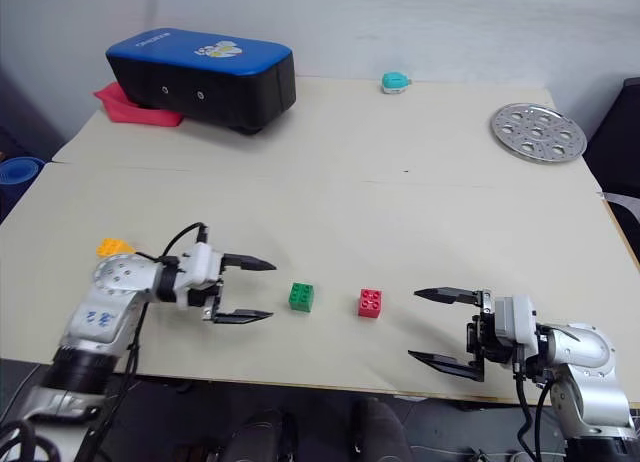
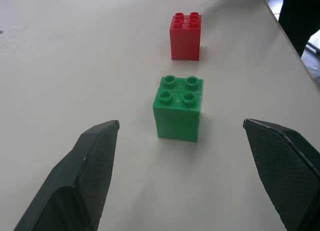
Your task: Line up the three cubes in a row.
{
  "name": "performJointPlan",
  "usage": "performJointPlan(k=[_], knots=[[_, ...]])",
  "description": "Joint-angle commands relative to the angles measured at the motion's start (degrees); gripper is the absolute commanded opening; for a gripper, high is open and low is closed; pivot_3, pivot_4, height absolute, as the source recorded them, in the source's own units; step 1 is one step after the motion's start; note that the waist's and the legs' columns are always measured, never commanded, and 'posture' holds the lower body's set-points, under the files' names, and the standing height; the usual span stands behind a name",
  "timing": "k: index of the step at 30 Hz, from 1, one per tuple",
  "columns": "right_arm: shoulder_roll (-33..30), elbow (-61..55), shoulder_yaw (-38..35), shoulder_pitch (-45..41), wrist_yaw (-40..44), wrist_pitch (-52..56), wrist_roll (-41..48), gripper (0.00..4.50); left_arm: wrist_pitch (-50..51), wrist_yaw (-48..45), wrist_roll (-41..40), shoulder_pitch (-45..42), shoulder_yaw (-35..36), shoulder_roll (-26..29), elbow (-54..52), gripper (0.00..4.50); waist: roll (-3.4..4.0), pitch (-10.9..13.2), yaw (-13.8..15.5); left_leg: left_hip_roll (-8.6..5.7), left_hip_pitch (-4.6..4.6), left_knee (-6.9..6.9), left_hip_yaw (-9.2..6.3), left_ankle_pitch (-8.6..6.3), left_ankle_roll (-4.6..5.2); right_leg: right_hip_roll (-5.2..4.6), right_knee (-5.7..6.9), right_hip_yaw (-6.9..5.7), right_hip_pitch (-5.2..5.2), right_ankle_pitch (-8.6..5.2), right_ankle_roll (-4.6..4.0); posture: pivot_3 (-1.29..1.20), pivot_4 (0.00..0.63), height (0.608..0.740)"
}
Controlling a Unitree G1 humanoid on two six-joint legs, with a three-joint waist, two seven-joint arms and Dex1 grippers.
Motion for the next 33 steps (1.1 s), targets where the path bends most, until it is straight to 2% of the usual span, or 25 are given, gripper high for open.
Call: performJointPlan(k=[1, 4, 9, 15, 19, 24, 27, 33], knots=[[1.89, -0.72, -0.58, -2.38, -1.49, 0.44, 2.38, 4.5, 2.75, 10.43, -4.21, 11.64, 15.69, -0.56, -6.28, 4.18, 0.01, 0.0, -0.35, 0.0, 0.04, -0.04, 0.0, -0.06, 0.08, -0.01, 0.04, 0.02, 0.01, -0.01, -0.02, 0.0, 0.15, 0.74], [3.33, -0.94, 0.88, -4.23, -2.39, 2.07, 2.4, 4.5, 2.97, 18.99, -6.74, 22.52, 27.98, -5.12, -6.79, 4.35, 0.03, 0.02, -0.41, 0.03, 0.07, -0.08, -0.09, -0.09, 0.14, -0.05, 0.06, -0.03, 0.0, -0.03, -0.05, 0.0, 0.15, 0.74], [5.45, -0.8, 2.64, -6.76, -2.4, 2.66, 2.0, 4.5, 4.14, 30.2, -11.88, 33.0, 41.09, -12.93, -8.65, 4.35, -0.05, -0.01, 0.35, -0.04, 0.05, -0.09, -0.13, -0.27, 0.25, -0.14, -0.02, -0.1, 0.04, -0.03, -0.06, 0.0, 0.15, 0.74], [6.34, -1.73, 3.09, -8.09, -3.29, 3.02, 1.77, 4.5, 7.6, 37.58, -19.09, 38.21, 49.4, -17.75, -6.39, 4.35, -0.1, -0.04, 0.32, -0.05, 0.02, -0.09, -0.18, -0.33, 0.26, -0.17, -0.1, -0.15, 0.07, -0.04, -0.06, 0.0, 0.15, 0.74], [6.45, -1.93, 3.5, -8.47, -3.42, 2.86, 1.24, 4.5, 8.62, 35.87, -19.61, 37.0, 47.42, -14.82, -4.82, 4.35, -0.11, -0.04, 0.19, -0.04, 0.04, -0.09, -0.17, -0.34, 0.24, -0.13, -0.09, -0.15, 0.06, -0.05, -0.1, 0.0, 0.15, 0.74], [6.37, -2.04, 3.81, -8.45, -3.5, 2.73, 0.65, 4.5, 9.54, 33.87, -16.95, 27.96, 42.5, -5.97, 1.17, 4.35, -0.14, -0.06, 0.36, -0.04, 0.02, -0.09, -0.22, -0.33, 0.22, -0.12, -0.08, -0.24, 0.07, -0.07, -0.14, 0.0, 0.15, 0.74], [6.38, -2.35, 4.06, -7.73, -3.58, 2.4, 0.38, 4.5, 12.64, 36.05, -12.92, 21.76, 36.5, -1.3, 4.37, 4.35, -0.13, -0.06, 0.17, -0.04, -0.01, -0.1, -0.2, -0.34, 0.22, -0.14, -0.08, -0.22, 0.05, -0.07, -0.14, 0.0, 0.15, 0.74], [6.49, -2.74, 4.55, -7.38, -4.45, 2.26, -0.01, 4.5, 17.48, 38.73, -8.45, 11.34, 28.01, 1.39, 10.69, 4.35, -0.13, -0.06, -0.4, -0.01, 0.03, -0.21, -0.07, -0.32, 0.17, -0.1, -0.02, -0.15, -0.05, -0.07, -0.13, 0.0, 0.15, 0.74]])
